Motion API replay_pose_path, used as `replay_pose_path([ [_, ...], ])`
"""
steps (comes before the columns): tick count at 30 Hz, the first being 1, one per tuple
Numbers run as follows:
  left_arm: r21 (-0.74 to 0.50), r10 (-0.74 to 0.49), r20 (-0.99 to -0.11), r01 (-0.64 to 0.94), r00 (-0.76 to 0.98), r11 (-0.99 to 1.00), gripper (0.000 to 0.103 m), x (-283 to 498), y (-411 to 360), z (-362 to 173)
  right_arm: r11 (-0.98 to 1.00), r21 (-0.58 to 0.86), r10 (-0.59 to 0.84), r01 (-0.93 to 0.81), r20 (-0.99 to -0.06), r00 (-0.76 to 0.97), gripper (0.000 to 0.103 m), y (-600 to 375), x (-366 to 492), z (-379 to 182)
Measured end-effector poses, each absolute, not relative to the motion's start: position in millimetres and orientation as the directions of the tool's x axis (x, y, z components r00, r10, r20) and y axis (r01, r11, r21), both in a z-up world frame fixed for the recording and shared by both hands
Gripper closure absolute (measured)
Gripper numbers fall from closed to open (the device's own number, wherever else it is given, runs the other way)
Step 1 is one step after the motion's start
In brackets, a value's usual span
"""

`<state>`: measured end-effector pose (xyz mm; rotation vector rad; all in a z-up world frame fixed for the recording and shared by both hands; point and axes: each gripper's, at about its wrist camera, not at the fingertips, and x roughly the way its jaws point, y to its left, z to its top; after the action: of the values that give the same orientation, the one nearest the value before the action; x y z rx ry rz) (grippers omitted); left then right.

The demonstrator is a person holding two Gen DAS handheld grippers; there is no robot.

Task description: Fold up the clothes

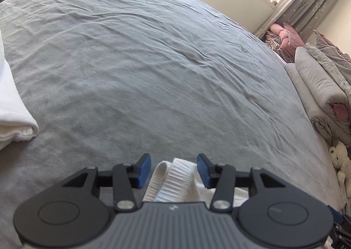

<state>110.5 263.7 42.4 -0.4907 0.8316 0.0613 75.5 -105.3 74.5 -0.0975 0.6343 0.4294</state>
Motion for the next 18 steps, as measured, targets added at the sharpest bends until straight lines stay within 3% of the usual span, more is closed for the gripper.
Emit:
replay_pose_path([
  [5,-0.380,-0.141,-0.701,-0.199,0.699,0.904,0.055,99,262,52,0.755,-0.154,0.452,-0.638,-0.584,0.675,0.041,-73,3,63],
  [8,-0.379,-0.160,-0.688,-0.162,0.708,0.911,0.060,88,262,54,0.663,-0.231,0.497,-0.712,-0.576,0.649,0.042,-49,-27,48],
  [10,-0.403,-0.179,-0.685,-0.163,0.706,0.901,0.068,81,266,55,0.615,-0.259,0.500,-0.745,-0.603,0.622,0.060,-35,-29,39],
  [13,-0.438,-0.206,-0.680,-0.165,0.703,0.884,0.070,70,273,55,0.605,-0.302,0.456,-0.737,-0.627,0.631,0.077,-24,-26,29],
  [16,-0.472,-0.233,-0.674,-0.166,0.701,0.866,0.071,60,280,55,0.638,-0.306,0.408,-0.707,-0.644,0.647,0.082,-26,-18,25],
  [18,-0.495,-0.251,-0.670,-0.168,0.699,0.853,0.063,53,285,55,0.624,-0.308,0.412,-0.719,-0.652,0.637,0.085,-29,-20,24],
])
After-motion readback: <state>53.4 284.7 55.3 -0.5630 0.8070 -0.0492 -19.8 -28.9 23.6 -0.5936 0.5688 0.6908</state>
